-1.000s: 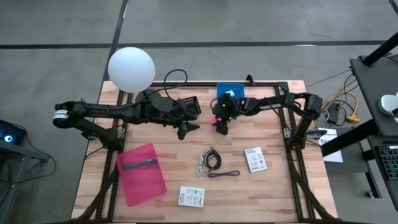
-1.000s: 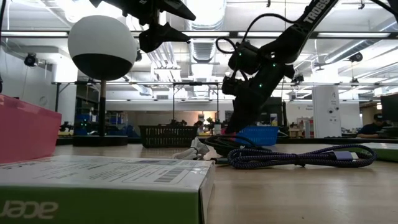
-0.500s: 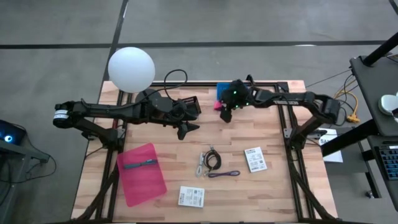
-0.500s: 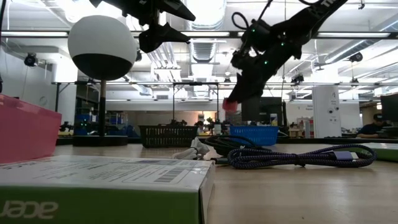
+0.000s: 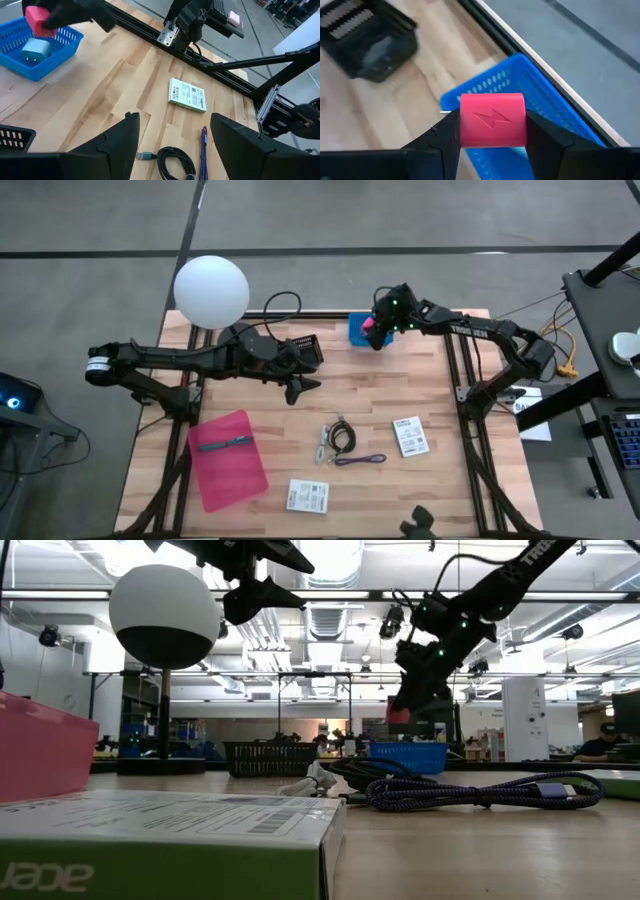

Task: Pick and place items into bin
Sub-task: Put the pink charger adapter into the blue bin

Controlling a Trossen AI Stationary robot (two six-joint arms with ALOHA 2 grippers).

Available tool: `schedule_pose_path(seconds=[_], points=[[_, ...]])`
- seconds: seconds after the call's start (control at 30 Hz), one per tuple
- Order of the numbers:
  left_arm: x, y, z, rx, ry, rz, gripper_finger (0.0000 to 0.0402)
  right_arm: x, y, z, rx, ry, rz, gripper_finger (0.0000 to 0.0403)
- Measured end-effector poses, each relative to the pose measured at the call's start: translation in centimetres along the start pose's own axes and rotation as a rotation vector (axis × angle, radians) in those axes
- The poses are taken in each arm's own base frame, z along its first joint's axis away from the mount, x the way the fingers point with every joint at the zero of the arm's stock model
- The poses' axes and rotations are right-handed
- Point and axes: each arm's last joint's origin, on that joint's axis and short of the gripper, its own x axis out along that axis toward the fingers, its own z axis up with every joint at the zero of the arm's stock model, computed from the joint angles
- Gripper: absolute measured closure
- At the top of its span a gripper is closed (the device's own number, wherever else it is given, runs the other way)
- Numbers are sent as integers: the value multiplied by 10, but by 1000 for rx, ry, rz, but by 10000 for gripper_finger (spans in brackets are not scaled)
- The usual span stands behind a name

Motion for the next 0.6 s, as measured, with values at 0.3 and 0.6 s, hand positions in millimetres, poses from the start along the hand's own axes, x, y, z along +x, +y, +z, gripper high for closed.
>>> schedule_pose_path(seconds=[0.3,0.6], points=[[0,0,0,-1,0,0,174,17,-24,-12,162,64,-40,236],[0,0,0,0,0,0,174,28,-27,-24,173,152,-39,235]])
